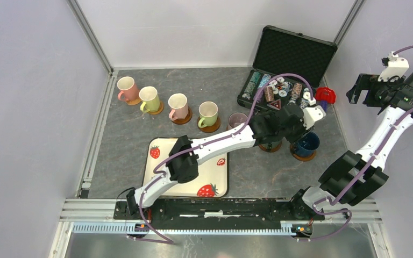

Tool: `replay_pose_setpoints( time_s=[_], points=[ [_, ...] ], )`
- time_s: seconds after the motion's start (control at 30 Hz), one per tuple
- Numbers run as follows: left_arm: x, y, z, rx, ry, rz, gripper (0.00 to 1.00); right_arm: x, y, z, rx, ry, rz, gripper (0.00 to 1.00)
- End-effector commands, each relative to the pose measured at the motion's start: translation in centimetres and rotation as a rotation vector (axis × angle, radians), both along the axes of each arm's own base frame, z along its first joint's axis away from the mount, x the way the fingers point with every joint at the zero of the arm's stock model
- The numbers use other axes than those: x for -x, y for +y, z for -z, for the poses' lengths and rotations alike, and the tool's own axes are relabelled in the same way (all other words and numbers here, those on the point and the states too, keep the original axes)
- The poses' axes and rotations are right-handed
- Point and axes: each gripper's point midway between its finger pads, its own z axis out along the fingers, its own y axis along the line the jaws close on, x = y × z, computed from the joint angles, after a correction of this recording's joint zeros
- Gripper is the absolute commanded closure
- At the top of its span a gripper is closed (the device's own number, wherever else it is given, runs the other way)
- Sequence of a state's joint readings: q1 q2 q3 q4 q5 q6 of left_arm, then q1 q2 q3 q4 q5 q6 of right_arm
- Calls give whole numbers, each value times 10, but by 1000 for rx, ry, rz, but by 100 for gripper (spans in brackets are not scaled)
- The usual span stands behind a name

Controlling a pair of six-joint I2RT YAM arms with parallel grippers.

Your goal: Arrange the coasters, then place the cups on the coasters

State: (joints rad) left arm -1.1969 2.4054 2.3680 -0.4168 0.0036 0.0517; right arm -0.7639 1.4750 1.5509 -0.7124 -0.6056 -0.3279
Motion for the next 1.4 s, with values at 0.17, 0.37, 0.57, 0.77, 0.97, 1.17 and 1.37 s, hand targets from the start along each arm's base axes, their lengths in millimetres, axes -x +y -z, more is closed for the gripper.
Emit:
replay_pose_setpoints(
  time_s=[0.17, 0.37, 0.57, 0.77, 0.97, 1.17, 1.37],
  points=[
    [4, 16, 6, -77, -12, 36, 67, -1, 2, -17, 25, -52, -7, 2],
    [7, 22, 34, -157, -2, 57, 72, -1, 1, -20, 30, -55, -4, 2],
    [5, 22, 47, -188, -17, 53, 77, 0, 2, -20, 25, -54, -4, 2],
    [7, 19, 58, -215, -43, 58, 80, 1, 3, -22, 32, -58, -3, 2],
    [2, 19, 74, -252, -79, 47, 80, 1, 2, -22, 39, -54, -2, 2],
    [5, 18, 82, -264, -75, 48, 79, 2, 2, -20, 37, -51, -2, 2],
    [10, 14, 85, -266, -86, 53, 75, 1, 1, -25, 44, -60, -1, 2]
  ],
)
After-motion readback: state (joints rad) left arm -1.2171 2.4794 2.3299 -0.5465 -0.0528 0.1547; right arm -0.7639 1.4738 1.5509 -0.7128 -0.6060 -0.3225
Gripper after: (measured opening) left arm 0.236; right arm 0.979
